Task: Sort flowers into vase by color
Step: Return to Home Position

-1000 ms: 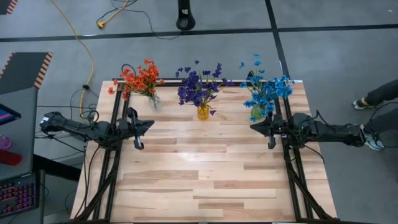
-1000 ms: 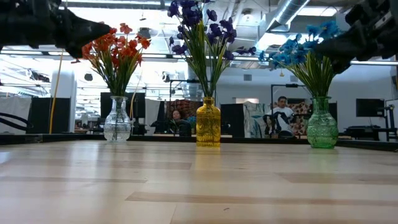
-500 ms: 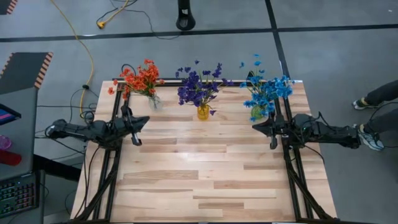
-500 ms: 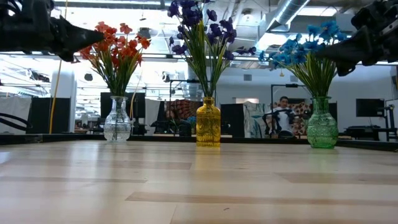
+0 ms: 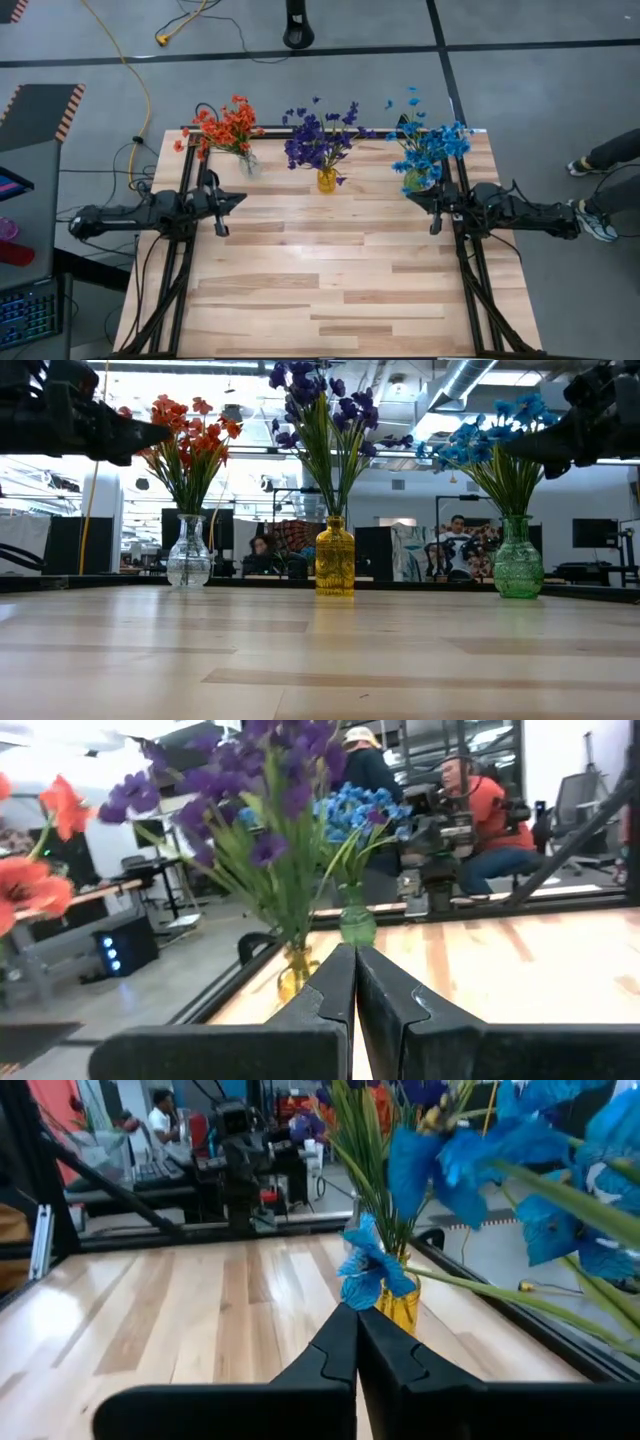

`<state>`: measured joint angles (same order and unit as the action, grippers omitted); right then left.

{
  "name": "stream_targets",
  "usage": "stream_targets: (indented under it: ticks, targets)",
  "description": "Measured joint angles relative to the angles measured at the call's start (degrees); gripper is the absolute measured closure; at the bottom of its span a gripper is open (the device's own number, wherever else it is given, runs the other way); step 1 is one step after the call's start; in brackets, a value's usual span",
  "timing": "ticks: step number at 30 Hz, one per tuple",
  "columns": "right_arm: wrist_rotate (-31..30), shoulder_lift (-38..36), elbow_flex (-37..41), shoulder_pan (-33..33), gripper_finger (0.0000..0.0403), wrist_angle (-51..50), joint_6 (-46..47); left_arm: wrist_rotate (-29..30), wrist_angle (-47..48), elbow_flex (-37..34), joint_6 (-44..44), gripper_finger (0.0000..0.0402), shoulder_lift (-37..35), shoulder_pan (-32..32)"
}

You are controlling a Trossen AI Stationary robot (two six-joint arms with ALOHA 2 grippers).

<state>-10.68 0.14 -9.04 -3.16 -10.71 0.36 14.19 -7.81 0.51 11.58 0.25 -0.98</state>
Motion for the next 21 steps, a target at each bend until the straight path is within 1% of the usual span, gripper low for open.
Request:
stream_targets:
  ticks: [3,6,8,14,18,21]
  targets:
    - [0.0,0.0,3.4,0.0,0.0372,5.8,0.0,-2.3,0.9,0.0,-1.5,0.0401,0.0,-3.6]
    - [0.1,0.1,7.3,0.0,0.0377,11.7,-0.2,-6.2,1.1,0.0,-3.1,0.0401,0.0,-6.6]
    - [0.0,0.0,8.5,0.0,0.0378,14.4,-0.4,-8.5,1.1,0.0,-3.0,0.0401,0.0,-8.2]
    - [0.0,0.1,8.6,0.0,0.037,14.4,-2.1,-11.3,2.0,-0.1,-1.8,0.0401,0.0,-12.6]
    - [0.1,0.2,8.6,0.0,0.0373,14.0,-3.3,-13.5,6.4,-0.1,-5.3,0.0401,0.0,-15.0]
    - [0.2,0.2,8.6,0.0,0.0375,13.9,-3.4,-13.5,6.4,-0.1,-5.6,0.0401,0.1,-16.1]
